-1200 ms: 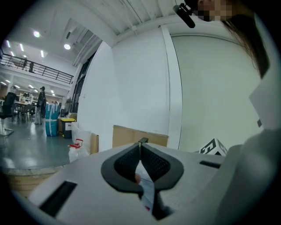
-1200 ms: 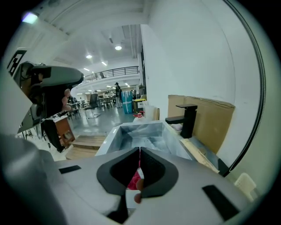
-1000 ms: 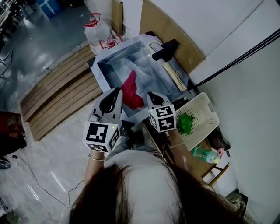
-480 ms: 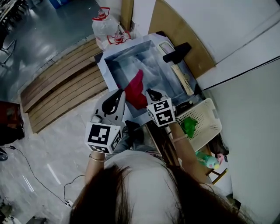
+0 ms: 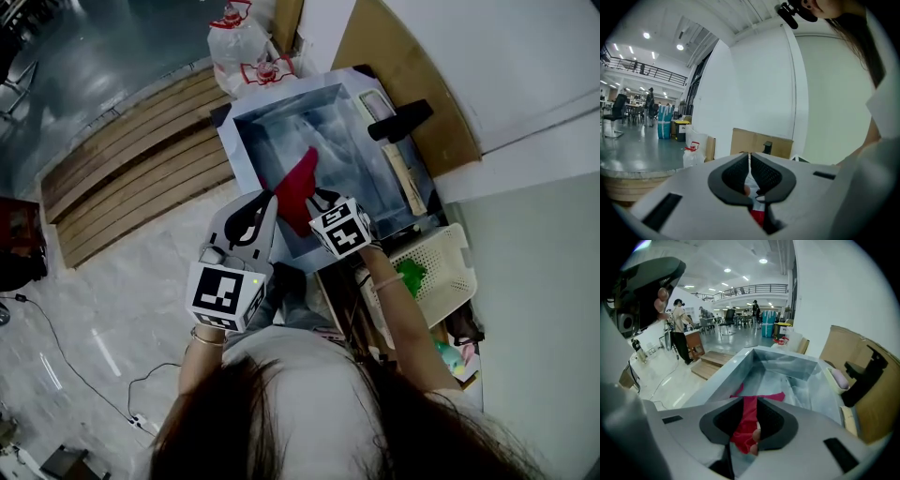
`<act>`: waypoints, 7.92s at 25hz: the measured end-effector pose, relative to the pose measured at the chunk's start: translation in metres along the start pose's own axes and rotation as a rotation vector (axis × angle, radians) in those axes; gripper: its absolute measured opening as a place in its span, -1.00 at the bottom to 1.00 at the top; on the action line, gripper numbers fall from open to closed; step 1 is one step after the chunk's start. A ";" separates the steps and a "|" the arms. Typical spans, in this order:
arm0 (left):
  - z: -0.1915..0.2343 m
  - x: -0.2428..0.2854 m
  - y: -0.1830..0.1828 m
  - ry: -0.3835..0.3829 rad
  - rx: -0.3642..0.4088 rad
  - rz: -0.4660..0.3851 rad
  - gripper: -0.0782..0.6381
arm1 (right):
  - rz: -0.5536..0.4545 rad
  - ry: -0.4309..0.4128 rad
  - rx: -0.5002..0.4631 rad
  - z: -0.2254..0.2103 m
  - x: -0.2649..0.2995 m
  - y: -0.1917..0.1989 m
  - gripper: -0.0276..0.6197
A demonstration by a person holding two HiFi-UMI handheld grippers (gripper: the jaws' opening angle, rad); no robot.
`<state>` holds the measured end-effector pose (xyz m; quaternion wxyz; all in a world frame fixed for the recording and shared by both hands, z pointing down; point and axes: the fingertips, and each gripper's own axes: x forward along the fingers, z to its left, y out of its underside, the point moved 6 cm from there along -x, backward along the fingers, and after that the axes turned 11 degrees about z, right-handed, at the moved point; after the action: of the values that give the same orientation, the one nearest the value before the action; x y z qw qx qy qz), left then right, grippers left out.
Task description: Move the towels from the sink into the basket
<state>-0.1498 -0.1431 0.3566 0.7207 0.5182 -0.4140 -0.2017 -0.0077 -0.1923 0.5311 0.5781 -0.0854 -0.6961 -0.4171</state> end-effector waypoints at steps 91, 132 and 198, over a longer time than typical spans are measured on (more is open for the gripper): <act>-0.021 -0.001 -0.017 0.030 0.047 -0.006 -0.73 | -0.118 0.011 0.123 -0.006 -0.040 -0.007 -0.59; -0.223 0.049 -0.035 0.573 0.257 -0.005 -0.74 | -0.310 0.421 0.593 -0.029 -0.226 0.183 -0.59; -0.266 0.088 -0.046 0.493 0.296 -0.026 -0.74 | -0.541 0.697 0.646 -0.051 -0.317 0.208 -0.82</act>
<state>0.1213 -0.0701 0.3165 0.7133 0.6566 -0.2446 -0.0163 0.2549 0.0209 0.3525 0.6435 0.4219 -0.5532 -0.3192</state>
